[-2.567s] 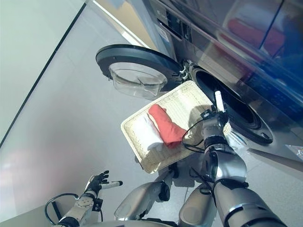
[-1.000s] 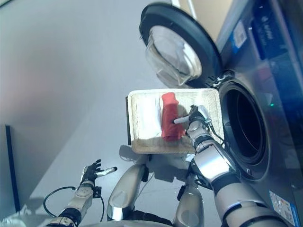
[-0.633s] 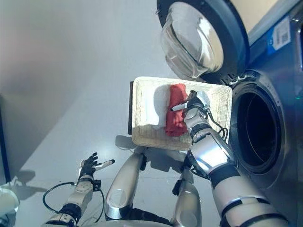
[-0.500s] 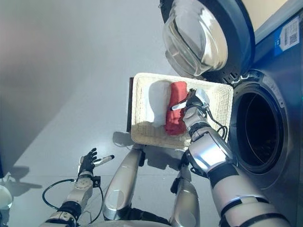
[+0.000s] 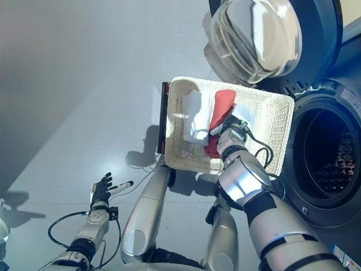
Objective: Pick up the clothes and place them into the washing machine
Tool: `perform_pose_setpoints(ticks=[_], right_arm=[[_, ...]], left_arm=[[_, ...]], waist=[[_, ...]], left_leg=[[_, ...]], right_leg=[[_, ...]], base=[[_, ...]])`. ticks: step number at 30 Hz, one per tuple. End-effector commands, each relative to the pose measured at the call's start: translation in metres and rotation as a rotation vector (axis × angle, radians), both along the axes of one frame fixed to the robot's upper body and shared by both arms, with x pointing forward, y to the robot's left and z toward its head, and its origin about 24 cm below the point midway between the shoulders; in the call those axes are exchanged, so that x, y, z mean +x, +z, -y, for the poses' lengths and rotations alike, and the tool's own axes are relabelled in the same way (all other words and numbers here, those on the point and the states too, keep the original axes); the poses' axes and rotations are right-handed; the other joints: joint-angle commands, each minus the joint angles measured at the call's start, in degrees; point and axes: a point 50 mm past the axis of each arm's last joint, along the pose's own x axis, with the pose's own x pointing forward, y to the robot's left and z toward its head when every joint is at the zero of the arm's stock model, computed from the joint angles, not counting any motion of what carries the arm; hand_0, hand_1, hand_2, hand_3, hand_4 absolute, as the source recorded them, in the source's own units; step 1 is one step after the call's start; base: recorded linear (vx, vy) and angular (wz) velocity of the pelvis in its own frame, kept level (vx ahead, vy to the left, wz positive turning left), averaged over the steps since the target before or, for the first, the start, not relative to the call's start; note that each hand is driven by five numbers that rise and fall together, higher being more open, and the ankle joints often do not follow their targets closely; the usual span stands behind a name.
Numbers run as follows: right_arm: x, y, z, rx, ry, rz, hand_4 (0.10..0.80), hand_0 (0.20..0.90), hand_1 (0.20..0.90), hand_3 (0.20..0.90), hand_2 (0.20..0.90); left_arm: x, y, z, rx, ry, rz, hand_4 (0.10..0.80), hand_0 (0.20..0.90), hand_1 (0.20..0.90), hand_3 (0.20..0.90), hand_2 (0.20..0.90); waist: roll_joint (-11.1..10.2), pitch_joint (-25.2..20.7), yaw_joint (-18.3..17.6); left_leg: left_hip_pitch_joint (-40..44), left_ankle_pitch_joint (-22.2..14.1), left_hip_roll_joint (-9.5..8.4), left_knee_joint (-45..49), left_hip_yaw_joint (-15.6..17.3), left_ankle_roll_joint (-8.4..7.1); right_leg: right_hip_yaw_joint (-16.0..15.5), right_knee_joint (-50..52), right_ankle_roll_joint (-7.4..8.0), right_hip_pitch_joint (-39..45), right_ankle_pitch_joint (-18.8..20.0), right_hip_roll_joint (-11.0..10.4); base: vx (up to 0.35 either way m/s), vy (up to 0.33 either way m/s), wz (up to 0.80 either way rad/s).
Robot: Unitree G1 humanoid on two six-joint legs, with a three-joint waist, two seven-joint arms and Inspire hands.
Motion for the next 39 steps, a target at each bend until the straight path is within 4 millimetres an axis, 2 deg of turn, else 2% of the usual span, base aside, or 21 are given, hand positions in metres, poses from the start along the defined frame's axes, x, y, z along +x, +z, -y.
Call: perform_pose_setpoints(ticks=[1, 4, 9, 10, 11, 13, 18, 21, 23, 24, 25, 27, 28, 29, 30, 31, 32, 33, 34, 35, 39], right_arm=[[0.012, 0.027, -0.017, -0.049, 0.09, 0.066, 0.3, 0.2, 0.2, 0.2, 0.2], [0.011, 0.024, -0.016, -0.057, 0.088, 0.055, 0.3, 0.2, 0.2, 0.2, 0.2], [0.005, 0.015, 0.008, -0.073, 0.02, 0.041, 0.3, 0.2, 0.2, 0.2, 0.2], [0.006, 0.018, 0.008, -0.074, 0.02, 0.047, 0.3, 0.2, 0.2, 0.2, 0.2], [0.001, 0.008, 0.018, -0.097, -0.001, 0.023, 0.3, 0.2, 0.2, 0.2, 0.2], [-0.002, 0.004, 0.026, -0.101, -0.024, 0.016, 0.3, 0.2, 0.2, 0.2, 0.2], [-0.007, 0.002, 0.043, -0.064, -0.088, 0.029, 0.3, 0.2, 0.2, 0.2, 0.2], [-0.012, 0.0, 0.063, 0.096, -0.179, 0.097, 0.3, 0.2, 0.2, 0.2, 0.2], [-0.011, 0.004, 0.067, 0.142, -0.201, 0.129, 0.3, 0.2, 0.2, 0.2, 0.2], [-0.014, 0.003, 0.076, 0.236, -0.247, 0.179, 0.3, 0.2, 0.2, 0.2, 0.2], [-0.014, 0.003, 0.076, 0.236, -0.247, 0.179, 0.3, 0.2, 0.2, 0.2, 0.2], [-0.023, -0.005, 0.094, 0.521, -0.364, 0.291, 0.3, 0.2, 0.2, 0.2, 0.2], [-0.022, -0.004, 0.094, 0.523, -0.365, 0.294, 0.3, 0.2, 0.2, 0.2, 0.2], [-0.029, -0.012, 0.104, 0.667, -0.426, 0.352, 0.3, 0.2, 0.2, 0.2, 0.2], [-0.035, -0.028, 0.099, 0.781, -0.441, 0.362, 0.3, 0.2, 0.2, 0.2, 0.2], [-0.035, -0.028, 0.099, 0.782, -0.441, 0.363, 0.3, 0.2, 0.2, 0.2, 0.2], [-0.051, -0.051, 0.106, 0.989, -0.568, 0.404, 0.3, 0.2, 0.2, 0.2, 0.2], [-0.051, -0.051, 0.106, 0.989, -0.569, 0.404, 0.3, 0.2, 0.2, 0.2, 0.2], [-0.055, -0.062, 0.099, 1.084, -0.59, 0.412, 0.3, 0.2, 0.2, 0.2, 0.2], [-0.062, -0.072, 0.102, 1.198, -0.663, 0.454, 0.3, 0.2, 0.2, 0.2, 0.2], [-0.069, -0.082, 0.099, 1.372, -0.738, 0.531, 0.3, 0.2, 0.2, 0.2, 0.2]], left_arm=[[-0.02, -0.009, -0.015, 0.056, 0.034, -0.058, 0.8, 0.9, 0.9, 0.9, 0.9], [-0.02, -0.009, -0.013, 0.059, 0.024, -0.059, 0.8, 0.9, 0.9, 0.9, 0.9], [-0.025, -0.012, -0.012, 0.072, 0.0, -0.075, 0.8, 0.9, 0.9, 0.9, 0.9], [-0.023, -0.011, -0.012, 0.072, 0.001, -0.069, 0.8, 0.9, 0.9, 0.9, 0.9], [-0.025, -0.011, -0.013, 0.079, -0.011, -0.078, 0.8, 0.9, 0.9, 0.9, 0.9], [-0.027, -0.013, -0.012, 0.08, -0.02, -0.091, 0.8, 0.9, 0.9, 0.9, 0.9], [-0.027, -0.017, -0.01, 0.08, -0.037, -0.12, 0.8, 0.9, 0.9, 0.9, 0.9], [-0.035, -0.021, -0.012, 0.078, -0.035, -0.152, 0.8, 0.9, 0.9, 0.9, 0.9], [-0.035, -0.022, -0.012, 0.069, -0.029, -0.16, 0.8, 0.9, 0.9, 0.9, 0.9], [-0.039, -0.025, -0.013, 0.065, -0.022, -0.178, 0.8, 0.9, 0.9, 0.9, 0.9], [-0.039, -0.025, -0.013, 0.065, -0.022, -0.178, 0.8, 0.9, 0.9, 0.9, 0.9], [-0.044, -0.028, -0.013, 0.051, -0.019, -0.198, 0.8, 0.9, 0.9, 0.9, 0.9], [-0.043, -0.027, -0.014, 0.052, -0.02, -0.195, 0.8, 0.9, 0.9, 0.9, 0.9], [-0.048, -0.027, -0.018, 0.048, -0.015, -0.198, 0.8, 0.9, 0.9, 0.9, 0.9], [-0.049, -0.026, -0.019, 0.044, -0.014, -0.192, 0.8, 0.9, 0.9, 0.9, 0.9], [-0.049, -0.026, -0.019, 0.044, -0.014, -0.192, 0.8, 0.9, 0.9, 0.9, 0.9], [-0.055, -0.029, -0.019, 0.036, -0.009, -0.218, 0.8, 0.9, 0.9, 0.9, 0.9], [-0.055, -0.029, -0.019, 0.037, -0.009, -0.219, 0.8, 0.9, 0.9, 0.9, 0.9], [-0.058, -0.032, -0.016, 0.029, -0.021, -0.233, 0.8, 0.9, 0.9, 0.9, 0.9], [-0.064, -0.037, -0.013, 0.006, -0.012, -0.262, 0.8, 0.9, 0.9, 0.9, 0.9], [-0.067, -0.042, -0.001, -0.039, -0.022, -0.283, 0.8, 0.9, 0.9, 0.9, 0.9]], waist=[[3.72, -0.91, 2.55], [3.81, -0.91, 2.36], [3.98, -0.91, 1.73], [3.89, -0.91, 1.63], [3.87, -0.91, 1.28], [3.7, -0.91, 0.75], [3.6, -0.91, -0.53], [4.28, -0.91, -1.91], [4.31, -0.91, -2.44], [4.66, -0.91, -3.31], [4.65, -0.91, -3.32], [5.6, -0.91, -4.7], [5.51, -0.91, -4.66], [6.01, -0.91, -5.66], [6.22, -0.91, -6.02], [6.16, -0.91, -6.01], [6.46, -0.91, -7.19], [6.45, -0.91, -7.16], [6.74, -0.91, -7.47], [7.11, -0.91, -8.45], [8.11, -0.91, -10.16]], left_leg=[[5.33, 8.28, 4.82, -10.45, -1.83, -11.68], [5.78, 8.42, 5.16, -11.35, -1.78, -11.66], [8.06, 8.04, 5.63, -12.49, -1.46, -12.02], [7.51, 8.64, 5.47, -12.69, -1.54, -11.91], [9.24, 8.14, 5.81, -13.39, -1.3, -12.15], [10.19, 8.25, 5.87, -13.85, -1.14, -12.2], [11.88, 9.16, 5.74, -14.96, -1.0, -12.26], [15.39, 8.69, 6.09, -15.83, -0.49, -12.79], [15.39, 9.41, 5.82, -16.22, -0.54, -12.78], [16.65, 9.57, 5.83, -16.62, -0.44, -13.17], [16.66, 9.61, 5.81, -16.66, -0.45, -13.16], [19.26, 9.01, 6.14, -17.46, 0.0, -13.72], [18.95, 9.53, 6.0, -17.62, -0.04, -13.62], [19.65, 9.76, 6.04, -18.15, 0.04, -13.89], [20.33, 9.74, 6.25, -18.26, 0.24, -14.17], [20.31, 9.84, 6.2, -18.33, 0.25, -14.15], [21.2, 9.97, 6.18, -18.54, 0.28, -14.66], [21.25, 10.0, 6.16, -18.59, 0.29, -14.66], [21.73, 9.98, 6.33, -18.45, 0.31, -14.91], [22.4, 10.05, 6.29, -18.51, 0.39, -15.11], [23.62, 10.32, 6.13, -19.14, 0.47, -15.43]], right_leg=[[1.09, 2.29, 0.1, 3.65, 5.49, -0.96], [1.13, 1.77, 0.19, 3.99, 5.54, -0.91], [1.55, 1.0, 0.27, 5.7, 5.3, -0.86], [1.48, 1.03, 0.3, 5.13, 5.58, -0.97], [1.7, 0.58, 0.32, 6.38, 5.13, -0.9], [1.8, 0.21, 0.29, 6.96, 5.0, -0.99], [2.09, -0.63, 0.36, 7.7, 4.97, -1.3], [2.67, -1.91, 0.29, 10.23, 4.23, -1.39], [2.84, -2.05, 0.37, 9.91, 4.47, -1.63], [2.99, -2.75, 0.4, 10.74, 4.23, -1.82], [2.98, -2.76, 0.4, 10.75, 4.23, -1.84], [3.29, -4.14, 0.35, 12.75, 3.54, -1.8], [3.28, -4.09, 0.39, 12.38, 3.79, -1.92], [3.47, -4.5, 0.47, 12.66, 3.66, -1.95], [3.7, -4.71, 0.43, 13.06, 3.61, -1.89], [3.7, -4.7, 0.45, 13.0, 3.64, -1.93], [4.21, -4.78, 0.38, 13.43, 3.4, -1.91], [4.2, -4.79, 0.38, 13.46, 3.4, -1.93], [4.29, -4.81, 0.3, 13.89, 3.27, -1.95], [4.71, -4.83, 0.22, 14.3, 3.22, -1.9], [5.19, -4.85, 0.12, 15.03, 2.98, -2.0]], base=[[0.0, 0.0, 0.0], [0.016, -0.001, 0.0], [0.017, -0.005, -0.01], [0.034, -0.019, -0.03], [0.0, 0.0, 0.0], [0.028, -0.023, -0.03], [0.014, -0.026, -0.06], [0.042, -0.043, -0.12], [0.001, -0.013, -0.19], [0.017, -0.027, -0.07], [0.044, -0.051, -0.05], [0.028, -0.021, -0.15], [-0.012, -0.002, -0.19], [-0.017, -0.015, -0.15], [-0.001, -0.02, -0.12], [0.013, -0.031, -0.06], [0.0, 0.0, 0.0], [0.017, -0.034, -0.13], [0.019, -0.017, -0.14], [0.02, -0.017, -0.18], [0.017, -0.015, -0.12]])
